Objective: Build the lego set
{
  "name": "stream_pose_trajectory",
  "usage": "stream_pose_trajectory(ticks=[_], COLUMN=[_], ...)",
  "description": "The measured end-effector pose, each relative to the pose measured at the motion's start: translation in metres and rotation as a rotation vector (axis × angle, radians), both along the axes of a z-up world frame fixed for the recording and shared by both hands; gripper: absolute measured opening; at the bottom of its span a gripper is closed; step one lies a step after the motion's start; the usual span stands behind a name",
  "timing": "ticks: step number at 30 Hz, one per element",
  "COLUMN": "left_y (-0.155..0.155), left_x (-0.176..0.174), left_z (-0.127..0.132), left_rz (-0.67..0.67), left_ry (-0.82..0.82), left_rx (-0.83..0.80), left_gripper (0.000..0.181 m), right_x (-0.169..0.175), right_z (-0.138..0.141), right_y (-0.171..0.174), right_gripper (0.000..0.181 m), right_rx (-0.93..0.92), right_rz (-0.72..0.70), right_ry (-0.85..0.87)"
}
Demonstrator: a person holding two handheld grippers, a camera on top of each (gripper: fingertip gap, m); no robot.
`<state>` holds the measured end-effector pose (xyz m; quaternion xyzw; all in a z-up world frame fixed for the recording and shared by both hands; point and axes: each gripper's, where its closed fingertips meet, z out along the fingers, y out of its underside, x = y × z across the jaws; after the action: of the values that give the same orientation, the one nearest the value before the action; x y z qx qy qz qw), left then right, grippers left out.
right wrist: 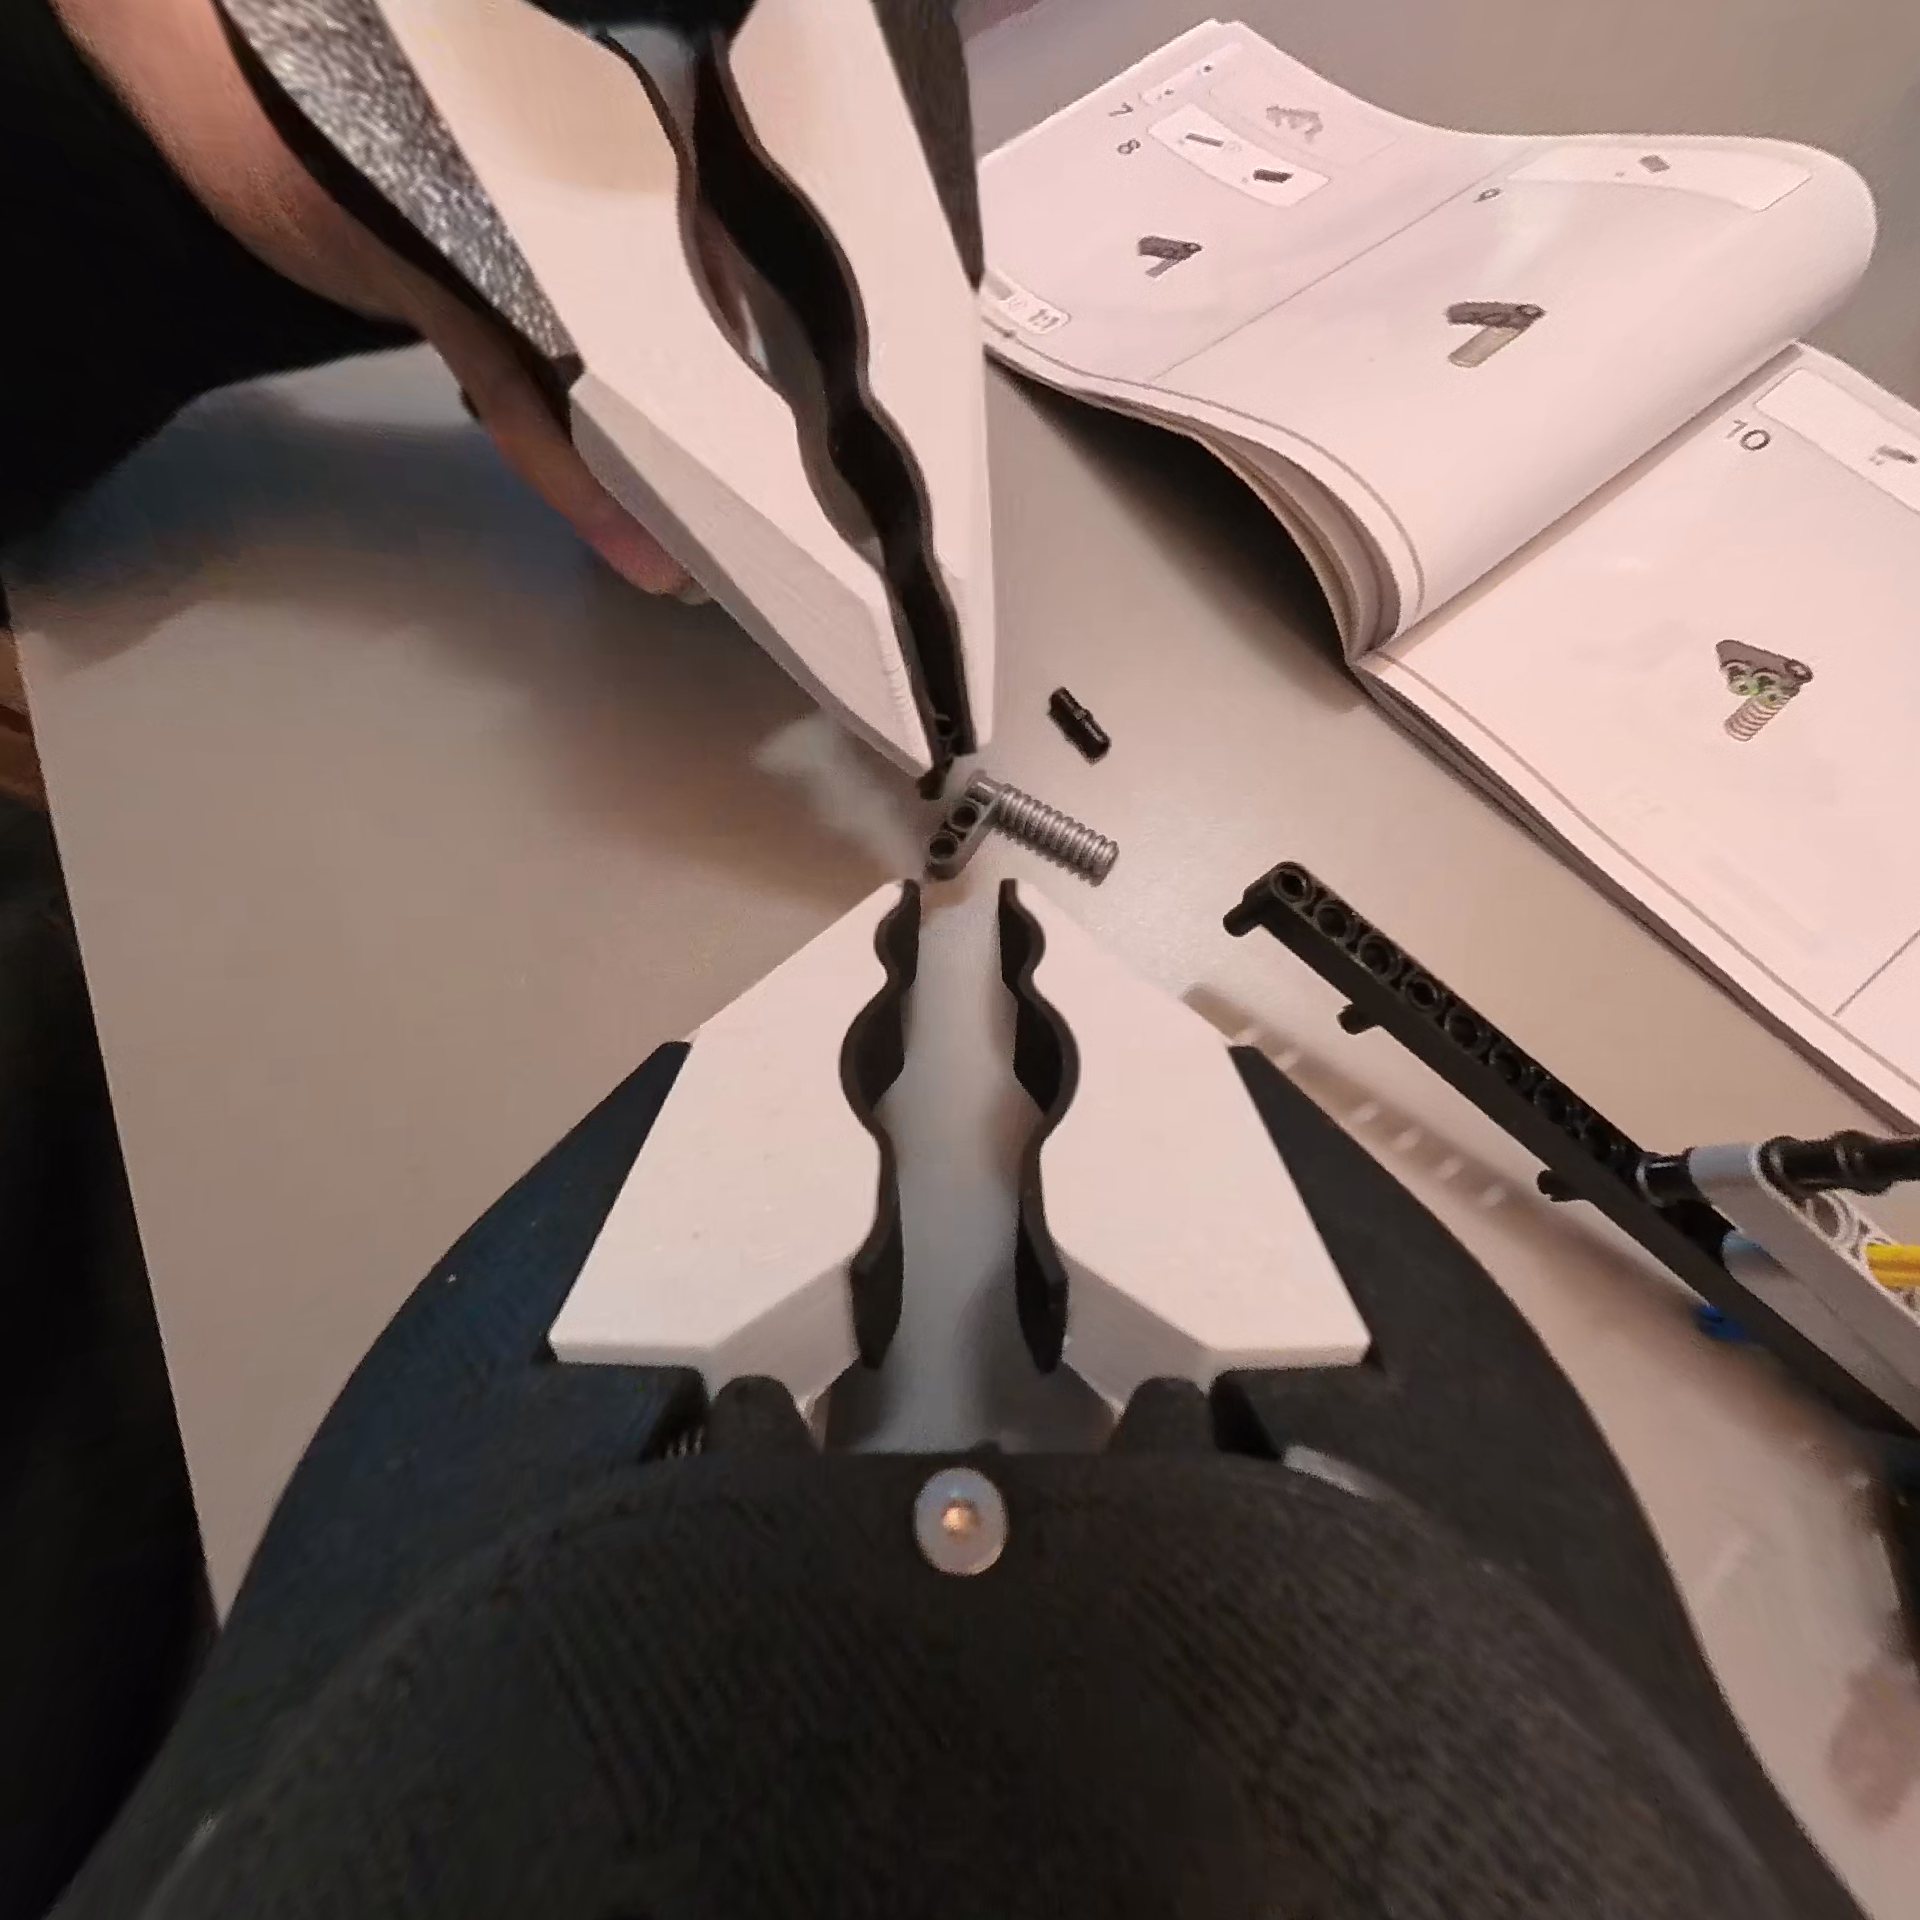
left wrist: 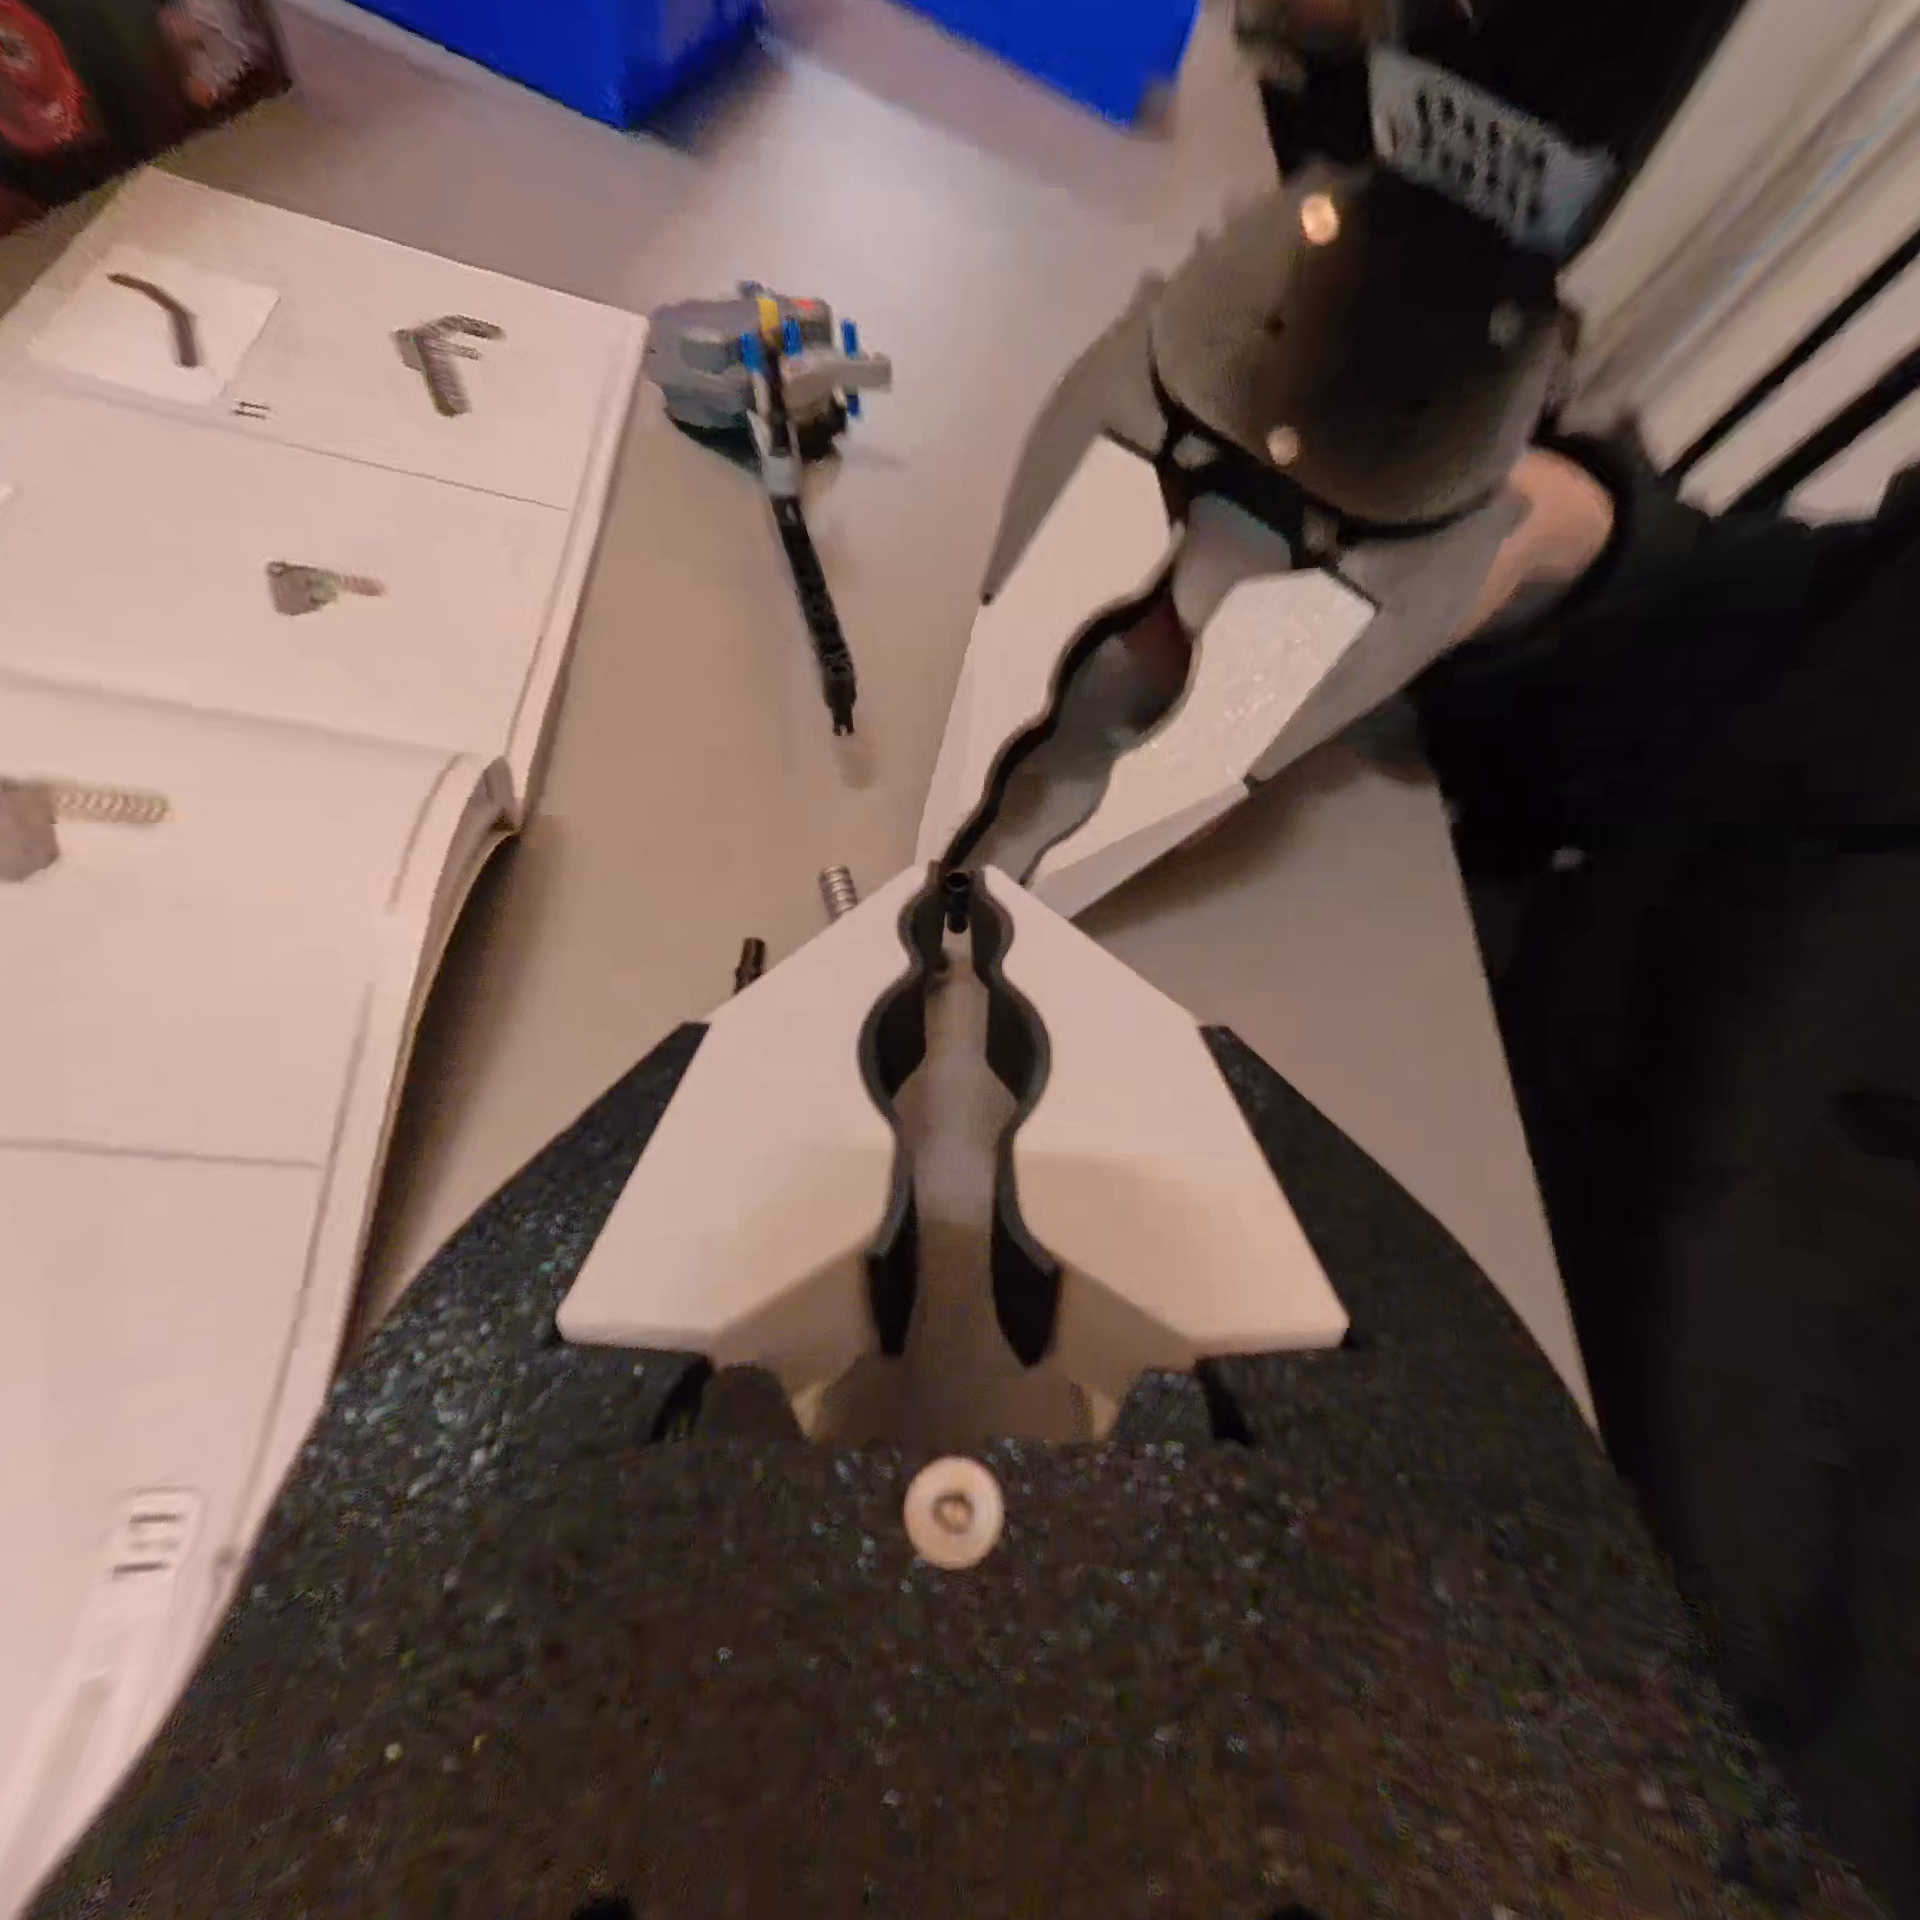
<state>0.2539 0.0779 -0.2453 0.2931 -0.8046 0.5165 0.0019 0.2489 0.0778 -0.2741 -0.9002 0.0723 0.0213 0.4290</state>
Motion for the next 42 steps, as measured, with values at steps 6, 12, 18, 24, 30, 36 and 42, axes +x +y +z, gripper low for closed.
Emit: stream_pose_trajectory(ticks=[6,12,18,24,30,36,42], left_y=[-0.001,-0.007,-0.006,-0.007,-0.009,-0.010,-0.011], left_x=[0.002,0.002,0.000,-0.001,-0.004,-0.003,-0.003], left_z=[0.030,0.040,0.043,0.047,0.043,0.044,0.047], left_rz=[0.095,0.104,0.077,0.036,-0.038,-0.066,-0.056], left_ry=[0.065,0.058,-0.010,-0.092,-0.157,-0.181,-0.224], left_rx=[-0.296,-0.355,-0.259,-0.124,0.091,0.164,0.152], left_gripper=[0.002,0.002,0.002,0.002,0.002,0.000,0.005], right_x=[-0.002,0.007,0.006,0.008,0.009,0.010,0.010], right_z=[0.036,0.057,0.060,0.065,0.063,0.072,0.073], right_y=[0.012,0.012,0.012,0.009,0.005,0.002,0.001], right_gripper=[0.013,0.006,0.003,0.001,0.001,0.001,0.001], right_rx=[0.218,0.307,0.311,0.306,0.236,0.260,0.253], right_rz=[-0.015,-0.095,-0.092,-0.107,-0.102,-0.121,-0.117], right_ry=[-0.132,-0.308,-0.397,-0.518,-0.666,-0.723,-0.738])
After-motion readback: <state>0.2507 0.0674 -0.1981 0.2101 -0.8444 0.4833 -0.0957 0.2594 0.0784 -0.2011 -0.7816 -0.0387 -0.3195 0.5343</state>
